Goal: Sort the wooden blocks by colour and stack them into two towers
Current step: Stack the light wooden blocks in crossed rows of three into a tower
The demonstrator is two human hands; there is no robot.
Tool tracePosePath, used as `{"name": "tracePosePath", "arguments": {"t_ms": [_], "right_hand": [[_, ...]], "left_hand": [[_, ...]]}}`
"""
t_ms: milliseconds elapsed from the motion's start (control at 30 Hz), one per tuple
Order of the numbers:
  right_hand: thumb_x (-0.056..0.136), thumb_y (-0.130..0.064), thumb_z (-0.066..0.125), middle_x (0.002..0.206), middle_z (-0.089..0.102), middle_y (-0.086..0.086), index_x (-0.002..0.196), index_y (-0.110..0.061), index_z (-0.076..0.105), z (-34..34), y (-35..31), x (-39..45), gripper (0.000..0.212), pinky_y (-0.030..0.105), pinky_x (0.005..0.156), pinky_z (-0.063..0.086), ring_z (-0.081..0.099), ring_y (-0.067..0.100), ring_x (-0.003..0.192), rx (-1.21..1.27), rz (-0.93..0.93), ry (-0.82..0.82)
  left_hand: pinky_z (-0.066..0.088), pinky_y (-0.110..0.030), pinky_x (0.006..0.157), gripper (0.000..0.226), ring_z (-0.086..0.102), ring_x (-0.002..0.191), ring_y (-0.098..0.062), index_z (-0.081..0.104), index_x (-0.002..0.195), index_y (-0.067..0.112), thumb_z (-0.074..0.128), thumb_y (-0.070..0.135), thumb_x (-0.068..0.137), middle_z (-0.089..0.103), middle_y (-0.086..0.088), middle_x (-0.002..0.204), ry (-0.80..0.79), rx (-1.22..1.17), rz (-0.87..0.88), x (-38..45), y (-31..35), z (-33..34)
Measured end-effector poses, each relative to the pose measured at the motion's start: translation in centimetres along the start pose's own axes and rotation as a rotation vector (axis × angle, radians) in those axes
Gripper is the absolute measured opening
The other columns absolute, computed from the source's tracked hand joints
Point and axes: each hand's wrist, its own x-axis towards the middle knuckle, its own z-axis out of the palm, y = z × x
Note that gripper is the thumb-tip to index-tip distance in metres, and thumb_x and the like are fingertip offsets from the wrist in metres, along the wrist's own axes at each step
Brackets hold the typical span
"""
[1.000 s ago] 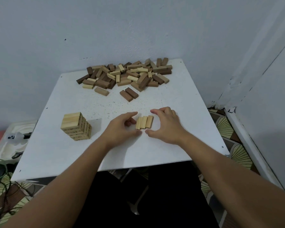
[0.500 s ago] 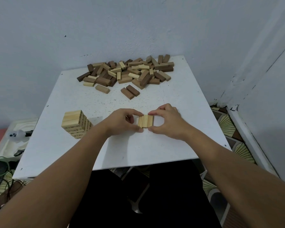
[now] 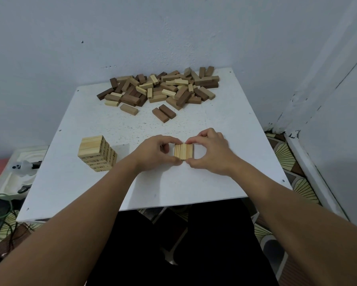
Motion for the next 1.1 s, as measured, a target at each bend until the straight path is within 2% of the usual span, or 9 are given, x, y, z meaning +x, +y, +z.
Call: {"name": "tracePosePath", "arguments": {"t_ms": [167, 300, 367, 433, 500, 567, 700, 833, 1100], "right_hand": [[0.078, -0.045, 0.078, 0.121, 0.036, -0.011, 0.129, -0.046, 0.06, 0.3, -0.8, -0.4, 0.054, 0.03, 0.1, 0.023, 0.034, 0.016, 0.122, -0.021, -0.024, 0.044], [0.077, -0.037, 0.08, 0.121, 0.037, -0.01, 0.127, -0.045, 0.061, -0.7, -2.7, -0.2, 0.054, 0.039, 0.108, 0.037, 0.036, 0.019, 0.119, 0.106, -0.066, 0.119], [0.077, -0.036, 0.08, 0.122, 0.038, -0.009, 0.127, -0.045, 0.061, -1.7, -4.3, 0.2, 0.055, 0.042, 0.11, 0.038, 0.037, 0.018, 0.121, 0.144, -0.109, 0.172], [0.075, -0.04, 0.081, 0.123, 0.039, -0.008, 0.128, -0.044, 0.063, -2.7, -6.3, 0.8, 0.056, 0.042, 0.112, 0.037, 0.037, 0.016, 0.123, 0.155, -0.168, 0.209], [0.072, -0.045, 0.08, 0.122, 0.041, -0.008, 0.126, -0.041, 0.066, -3.1, -8.4, 1.5, 0.057, 0.041, 0.112, 0.036, 0.038, 0.015, 0.121, 0.138, -0.239, 0.223], [0.07, -0.049, 0.079, 0.12, 0.04, -0.009, 0.125, -0.04, 0.067, -2.6, -10.5, 2.1, 0.057, 0.038, 0.111, 0.035, 0.037, 0.015, 0.12, 0.118, -0.283, 0.207], [0.073, -0.049, 0.079, 0.122, 0.039, -0.01, 0.125, -0.04, 0.065, 0.0, -14.8, 3.7, 0.055, 0.036, 0.11, 0.034, 0.033, 0.015, 0.125, 0.121, -0.327, 0.167], [0.076, -0.043, 0.083, 0.122, 0.04, -0.009, 0.124, -0.038, 0.065, 2.7, -18.2, 4.9, 0.051, 0.032, 0.108, 0.034, 0.036, 0.015, 0.125, 0.156, -0.332, 0.124], [0.078, -0.047, 0.081, 0.124, 0.035, -0.011, 0.123, -0.041, 0.064, 5.9, -20.2, 6.0, 0.049, 0.038, 0.115, 0.029, 0.029, 0.01, 0.123, 0.069, -0.301, 0.017]], "left_hand": [[0.036, -0.029, 0.066, 0.048, 0.042, 0.063, -0.006, 0.073, 0.116, 0.04, 0.093, 0.038, 0.072, 0.048, 0.006, 0.075, 0.036, 0.016, 0.058, -1.1, 0.6, -0.1], [0.046, -0.039, 0.079, 0.053, 0.051, 0.09, -0.019, 0.069, 0.125, 0.04, 0.086, 0.045, 0.075, 0.049, 0.009, 0.085, 0.158, 0.294, 0.154, -1.9, 3.2, -2.4], [0.045, -0.042, 0.089, 0.057, 0.049, 0.102, -0.024, 0.068, 0.127, 0.042, 0.085, 0.047, 0.074, 0.043, 0.016, 0.089, 0.247, 0.357, 0.193, -2.4, 4.4, -4.2], [0.041, -0.042, 0.096, 0.059, 0.044, 0.11, -0.025, 0.066, 0.128, 0.048, 0.084, 0.051, 0.072, 0.043, 0.01, 0.094, 0.297, 0.392, 0.208, -3.0, 4.8, -6.5], [0.038, -0.042, 0.101, 0.061, 0.042, 0.115, -0.025, 0.061, 0.124, 0.058, 0.08, 0.064, 0.067, 0.052, 0.004, 0.108, 0.286, 0.42, 0.2, -3.9, 4.2, -9.1], [0.037, -0.045, 0.105, 0.062, 0.042, 0.117, -0.022, 0.058, 0.117, 0.064, 0.071, 0.077, 0.058, 0.057, 0.008, 0.119, 0.25, 0.419, 0.179, -5.1, 3.2, -11.6], [0.037, -0.043, 0.103, 0.059, 0.038, 0.114, -0.021, 0.066, 0.12, 0.054, 0.087, 0.062, 0.065, 0.046, 0.022, 0.104, 0.242, 0.357, 0.127, -8.1, 0.6, -15.4], [0.039, -0.044, 0.103, 0.058, 0.04, 0.115, -0.021, 0.062, 0.115, 0.063, 0.073, 0.072, 0.058, 0.049, 0.012, 0.104, 0.234, 0.295, 0.043, -9.8, -2.5, -18.0], [0.044, -0.047, 0.103, 0.064, 0.042, 0.114, -0.018, 0.062, 0.11, 0.068, 0.068, 0.084, 0.048, 0.051, 0.013, 0.107, 0.136, 0.228, -0.031, -10.7, -7.1, -19.3]]}}
